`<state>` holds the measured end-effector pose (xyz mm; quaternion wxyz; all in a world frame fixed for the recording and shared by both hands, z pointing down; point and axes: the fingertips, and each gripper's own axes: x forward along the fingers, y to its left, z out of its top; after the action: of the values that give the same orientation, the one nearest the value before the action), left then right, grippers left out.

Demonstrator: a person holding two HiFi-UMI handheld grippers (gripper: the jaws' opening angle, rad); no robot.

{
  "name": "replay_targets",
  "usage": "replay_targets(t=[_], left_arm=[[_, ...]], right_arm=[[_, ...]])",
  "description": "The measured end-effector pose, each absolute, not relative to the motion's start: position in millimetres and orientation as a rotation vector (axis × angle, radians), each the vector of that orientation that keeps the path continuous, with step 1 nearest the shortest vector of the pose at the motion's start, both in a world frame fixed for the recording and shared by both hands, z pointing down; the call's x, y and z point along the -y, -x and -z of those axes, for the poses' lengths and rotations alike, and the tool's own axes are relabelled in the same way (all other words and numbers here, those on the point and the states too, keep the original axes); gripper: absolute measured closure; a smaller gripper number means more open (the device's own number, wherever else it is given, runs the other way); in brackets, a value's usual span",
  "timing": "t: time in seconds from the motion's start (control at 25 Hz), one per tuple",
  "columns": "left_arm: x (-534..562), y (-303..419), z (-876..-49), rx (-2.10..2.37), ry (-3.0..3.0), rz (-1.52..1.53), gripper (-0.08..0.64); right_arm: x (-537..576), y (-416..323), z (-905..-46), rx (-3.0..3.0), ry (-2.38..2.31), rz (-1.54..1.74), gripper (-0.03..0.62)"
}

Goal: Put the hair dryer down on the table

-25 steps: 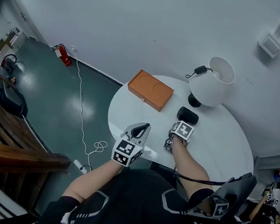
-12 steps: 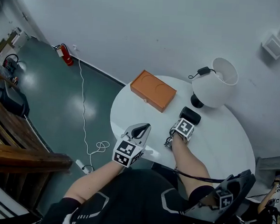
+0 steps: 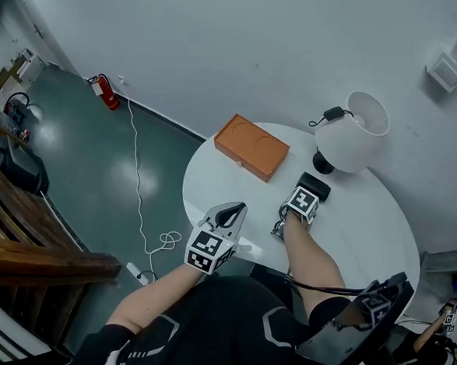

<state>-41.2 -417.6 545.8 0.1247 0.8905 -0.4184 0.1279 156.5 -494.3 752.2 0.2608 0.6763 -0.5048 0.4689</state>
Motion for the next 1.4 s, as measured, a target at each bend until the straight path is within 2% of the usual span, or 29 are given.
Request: replay_targets(t=[0.56,0.8,1.12,1.4], left_arm=[[404,51,-543,1.201,-2.618,-0.371,0.555],[397,57,-542,1.184,-2.626,-0.375,0.555],[386,55,-541,1.125,-2.659,-0.367,0.555],[375,52,-532,1.061,-2.695,-0.337,0.555]], right_arm=[[493,-155,-754,1.33,-1.793,-1.339,0.359],[489,-155,-753,1.333,-1.846,-1.404,0.31],[475,-151,-746,1.342,-1.919,-1.516,0.305],[471,-155,-712,1.441,-1.943,-1.339,0.295]])
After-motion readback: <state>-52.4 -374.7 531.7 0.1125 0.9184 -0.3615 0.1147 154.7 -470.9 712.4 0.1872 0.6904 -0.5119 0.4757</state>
